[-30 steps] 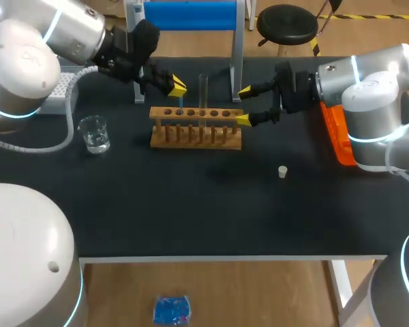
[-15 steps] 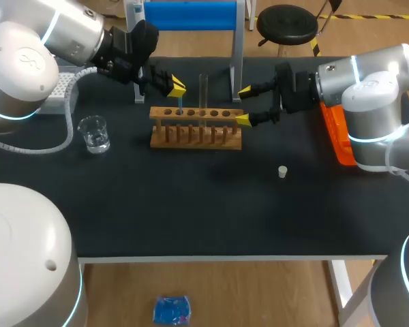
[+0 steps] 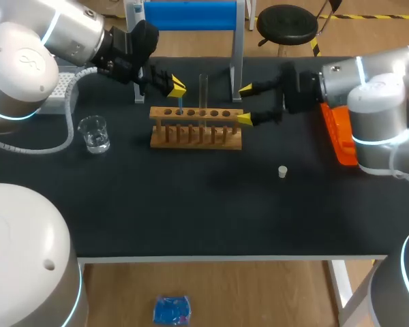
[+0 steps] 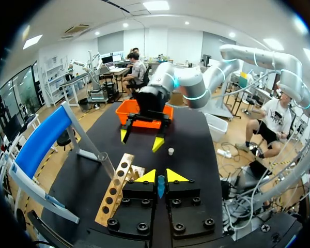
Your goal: Invert the test tube, pick up the pipette, mount the tip to pipette, aspirate from beaker and dispense into the tube, eject the tip, return the pipette, and cap with the stopper.
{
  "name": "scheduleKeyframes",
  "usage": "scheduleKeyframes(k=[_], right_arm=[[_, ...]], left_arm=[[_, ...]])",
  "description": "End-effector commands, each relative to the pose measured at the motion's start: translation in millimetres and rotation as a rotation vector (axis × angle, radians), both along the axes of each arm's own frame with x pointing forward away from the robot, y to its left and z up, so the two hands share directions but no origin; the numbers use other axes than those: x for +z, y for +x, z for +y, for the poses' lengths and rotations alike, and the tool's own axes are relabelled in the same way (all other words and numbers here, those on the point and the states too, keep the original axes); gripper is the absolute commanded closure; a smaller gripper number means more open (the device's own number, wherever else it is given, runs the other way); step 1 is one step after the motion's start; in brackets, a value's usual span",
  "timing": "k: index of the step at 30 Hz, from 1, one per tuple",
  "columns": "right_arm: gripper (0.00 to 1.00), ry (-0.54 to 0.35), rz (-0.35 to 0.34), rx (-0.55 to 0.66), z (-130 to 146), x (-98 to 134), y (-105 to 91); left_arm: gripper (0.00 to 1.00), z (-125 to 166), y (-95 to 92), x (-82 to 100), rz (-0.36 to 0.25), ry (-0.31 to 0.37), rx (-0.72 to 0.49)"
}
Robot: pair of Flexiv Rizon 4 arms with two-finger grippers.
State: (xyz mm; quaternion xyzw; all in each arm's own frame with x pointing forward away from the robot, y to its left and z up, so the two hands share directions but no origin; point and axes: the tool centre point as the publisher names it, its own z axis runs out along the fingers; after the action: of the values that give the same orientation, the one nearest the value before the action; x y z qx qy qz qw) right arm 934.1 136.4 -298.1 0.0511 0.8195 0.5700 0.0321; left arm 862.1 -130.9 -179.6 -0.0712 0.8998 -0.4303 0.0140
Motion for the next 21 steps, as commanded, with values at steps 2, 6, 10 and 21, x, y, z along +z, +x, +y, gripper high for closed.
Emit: scheduleKeyframes(k=[2,6,10,21], right_arm=[[0.00,0.015,-0.046,-0.062,-18.8,22.3,-53.1],[0.00,0.012,-0.056,-0.068,-20.5,27.3,-73.6],[0.00,0.036,-0.042,-0.073,-19.2,32.1,-89.6],[0.00,0.143,-0.080,0.045,30.1,47.3,-103.9]], left_arm=[[1.00,0.5,0.1,1.1,0.003,0.003,-0.002],[1.00,0.5,0.1,1.1,0.003,0.003,-0.002],[1.00,0.5,0.1,1.1,0.003,0.003,-0.002],[1.00,0.5,0.1,1.1,0.003,0.003,-0.002]])
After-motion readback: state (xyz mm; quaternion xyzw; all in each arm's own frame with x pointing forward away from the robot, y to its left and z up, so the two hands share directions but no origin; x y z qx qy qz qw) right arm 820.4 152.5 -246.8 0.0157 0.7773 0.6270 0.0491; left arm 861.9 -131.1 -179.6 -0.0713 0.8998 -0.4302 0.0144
